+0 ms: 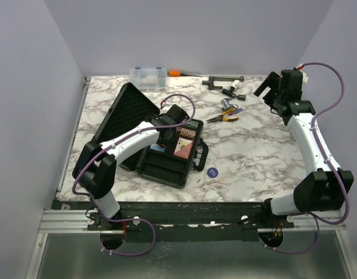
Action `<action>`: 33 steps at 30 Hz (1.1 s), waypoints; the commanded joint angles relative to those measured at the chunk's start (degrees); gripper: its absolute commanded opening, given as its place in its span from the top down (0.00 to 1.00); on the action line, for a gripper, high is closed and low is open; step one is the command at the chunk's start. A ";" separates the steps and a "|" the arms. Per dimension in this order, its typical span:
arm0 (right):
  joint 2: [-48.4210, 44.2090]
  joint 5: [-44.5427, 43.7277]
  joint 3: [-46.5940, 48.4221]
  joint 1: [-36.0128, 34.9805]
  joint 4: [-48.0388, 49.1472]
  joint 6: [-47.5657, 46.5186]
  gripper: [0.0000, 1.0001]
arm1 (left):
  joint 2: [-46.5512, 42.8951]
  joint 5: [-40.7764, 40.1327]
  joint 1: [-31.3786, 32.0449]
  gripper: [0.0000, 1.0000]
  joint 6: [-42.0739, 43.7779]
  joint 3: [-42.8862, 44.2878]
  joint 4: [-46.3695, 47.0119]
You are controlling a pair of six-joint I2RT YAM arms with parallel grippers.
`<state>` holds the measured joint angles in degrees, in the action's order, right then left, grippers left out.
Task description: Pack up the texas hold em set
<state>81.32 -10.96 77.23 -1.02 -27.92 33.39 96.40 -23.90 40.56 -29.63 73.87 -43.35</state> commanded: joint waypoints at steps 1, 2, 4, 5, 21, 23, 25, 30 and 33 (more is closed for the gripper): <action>-0.64 1.27 -0.67 0.29 0.94 -0.64 0.00 | -2.33 -1.62 -2.43 0.59 1.66 -1.27 2.56; -0.68 1.34 -0.67 0.23 1.02 -0.69 0.00 | -2.30 -1.51 -2.94 0.60 1.96 -1.38 2.89; -0.64 1.22 -0.68 0.26 1.04 -0.69 0.00 | -2.03 -1.50 -3.41 0.59 2.43 -1.27 3.31; -0.64 1.28 -0.68 0.24 1.07 -0.68 0.00 | -1.95 -1.42 -3.65 0.60 2.55 -1.28 3.48; -0.03 1.34 -0.81 0.25 1.21 -0.76 0.00 | -0.34 -0.28 -4.43 0.59 2.56 -2.60 6.04; 0.00 1.27 -0.77 0.30 1.20 -0.73 0.00 | -0.21 -0.23 -4.52 0.59 2.25 -2.84 6.22; 0.03 1.22 -0.77 0.28 1.18 -0.77 0.00 | -0.06 0.06 -4.52 0.58 2.20 -3.11 6.57; 0.15 1.21 -0.85 0.22 1.34 -0.77 0.00 | 0.10 0.70 -4.53 0.54 1.94 -3.46 7.14; 0.33 1.28 -0.87 0.31 1.28 -0.73 0.00 | -0.24 0.79 -4.52 0.47 1.76 -3.79 7.31</action>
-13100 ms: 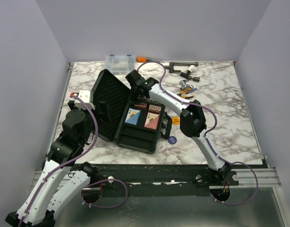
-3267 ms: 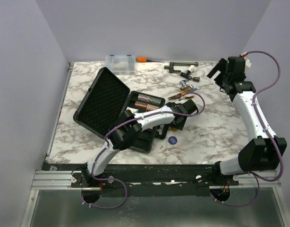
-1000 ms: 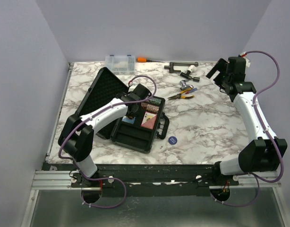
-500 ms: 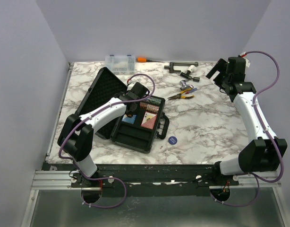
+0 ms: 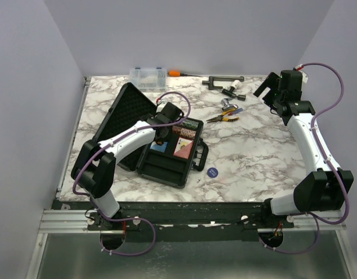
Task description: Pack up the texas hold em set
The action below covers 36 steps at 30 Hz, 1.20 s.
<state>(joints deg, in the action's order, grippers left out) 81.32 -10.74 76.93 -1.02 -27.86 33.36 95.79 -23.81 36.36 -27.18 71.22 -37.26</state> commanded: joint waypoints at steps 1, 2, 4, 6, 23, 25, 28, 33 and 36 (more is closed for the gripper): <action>0.33 1.07 -0.55 0.28 1.23 -0.73 0.00 | 0.36 0.65 -0.32 0.44 -0.68 -1.28 1.29; 0.25 1.03 -0.55 0.23 1.23 -0.69 0.00 | 0.20 0.53 -0.33 0.41 -0.68 -1.35 1.23; 0.20 0.99 -0.55 0.23 1.17 -0.74 0.00 | 0.15 0.36 -0.35 0.34 -0.68 -1.60 1.30; 0.24 1.00 -0.55 0.24 1.23 -0.75 0.00 | 0.10 0.17 -0.32 0.28 -0.77 -1.78 1.31; 0.00 3.84 -0.59 0.27 1.83 -1.07 0.00 | -12.00 2.81 2.77 0.15 1.38 -3.78 1.40; -1.13 8.48 -1.36 0.25 3.89 -0.73 0.00 | -13.59 2.96 4.20 0.15 1.86 -3.94 1.56; -2.84 14.54 -2.19 0.24 6.56 2.29 0.00 | -15.03 3.28 6.58 0.15 3.02 -3.77 2.01; -2.74 15.88 2.83 0.22 1.89 13.32 0.00 | -15.44 5.52 9.99 0.15 3.54 -3.37 3.22; -3.53 17.47 7.11 0.27 -2.52 19.38 0.00 | -13.99 7.53 11.55 0.15 3.62 -2.81 4.04</action>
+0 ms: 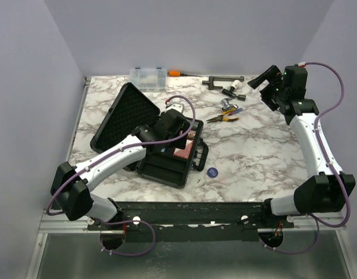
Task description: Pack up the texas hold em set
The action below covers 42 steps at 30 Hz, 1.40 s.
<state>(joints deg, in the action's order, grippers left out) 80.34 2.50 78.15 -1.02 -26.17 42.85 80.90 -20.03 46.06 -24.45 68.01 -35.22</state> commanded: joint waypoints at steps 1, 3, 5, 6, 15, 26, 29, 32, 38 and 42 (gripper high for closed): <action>-3.44 6.28 6.35 0.23 -4.12 11.34 0.00 | 1.45 3.93 2.53 0.15 0.89 0.70 2.37; -5.96 11.26 6.20 0.27 -2.11 14.38 0.00 | 2.91 4.49 3.60 0.15 0.77 1.22 3.01; -7.92 17.68 6.04 0.23 -0.50 18.14 0.00 | 4.57 5.52 4.44 0.15 0.49 1.93 3.80; -8.22 20.79 6.25 0.22 0.31 20.37 0.00 | 5.52 6.10 4.84 0.15 0.33 2.47 4.32; -11.28 37.63 5.04 0.14 6.45 37.64 0.00 | 13.02 9.69 7.76 0.16 0.09 7.85 5.60; -13.23 38.61 11.83 -0.64 -5.83 34.92 0.00 | 17.45 12.15 9.39 0.16 -3.24 9.32 6.57; -13.29 36.79 10.93 -0.78 -6.44 34.35 0.01 | 17.63 12.81 9.80 0.17 -4.41 8.66 6.67; -13.32 39.16 9.05 -0.76 -4.04 37.28 0.01 | 17.83 12.85 10.73 0.17 -4.71 8.54 6.66; -13.03 36.55 10.61 -1.26 -5.51 34.58 0.07 | 18.92 12.91 13.20 0.17 -5.44 9.61 6.63; -13.40 38.77 7.52 -1.35 -2.51 36.10 0.09 | 20.21 13.25 14.71 0.18 -5.52 11.13 6.49</action>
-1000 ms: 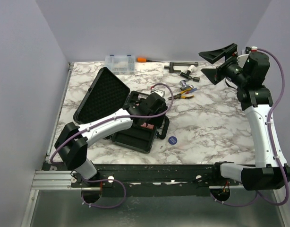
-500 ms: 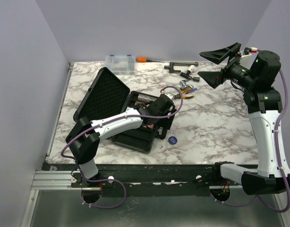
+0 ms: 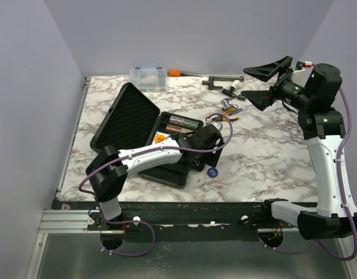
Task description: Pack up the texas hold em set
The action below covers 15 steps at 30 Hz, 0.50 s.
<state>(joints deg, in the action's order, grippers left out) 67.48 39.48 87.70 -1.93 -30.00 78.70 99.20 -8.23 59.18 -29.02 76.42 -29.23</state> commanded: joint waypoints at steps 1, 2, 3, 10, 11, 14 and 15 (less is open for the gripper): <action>-0.74 2.44 -2.91 -0.43 2.33 1.19 0.10 | 2.31 1.55 1.83 0.17 -0.96 3.05 0.50; -0.78 2.54 -2.97 -0.41 2.40 1.57 0.10 | 2.74 1.55 2.19 0.18 -1.05 3.33 0.53; -0.80 2.24 -2.64 -0.52 1.63 1.64 0.09 | 3.14 1.55 2.40 0.17 -1.04 3.68 0.49; -0.83 7.00 -3.48 -0.68 6.00 4.80 0.09 | 5.68 1.77 3.31 0.17 -1.72 4.61 0.41; -0.74 6.21 -3.46 -0.81 5.46 4.28 0.09 | 6.05 1.94 3.40 0.17 -1.83 4.70 0.41; -0.71 4.94 -4.54 -1.02 5.76 3.64 0.10 | 6.87 1.99 3.73 0.17 -2.01 4.87 0.43; -0.69 5.38 -5.25 -1.09 6.71 3.93 0.11 | 7.20 1.83 3.83 0.17 -2.09 4.95 0.32</action>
<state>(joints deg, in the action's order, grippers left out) 67.37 42.52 84.53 -2.46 -26.33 82.06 104.73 -7.70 62.28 -30.20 79.42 -28.91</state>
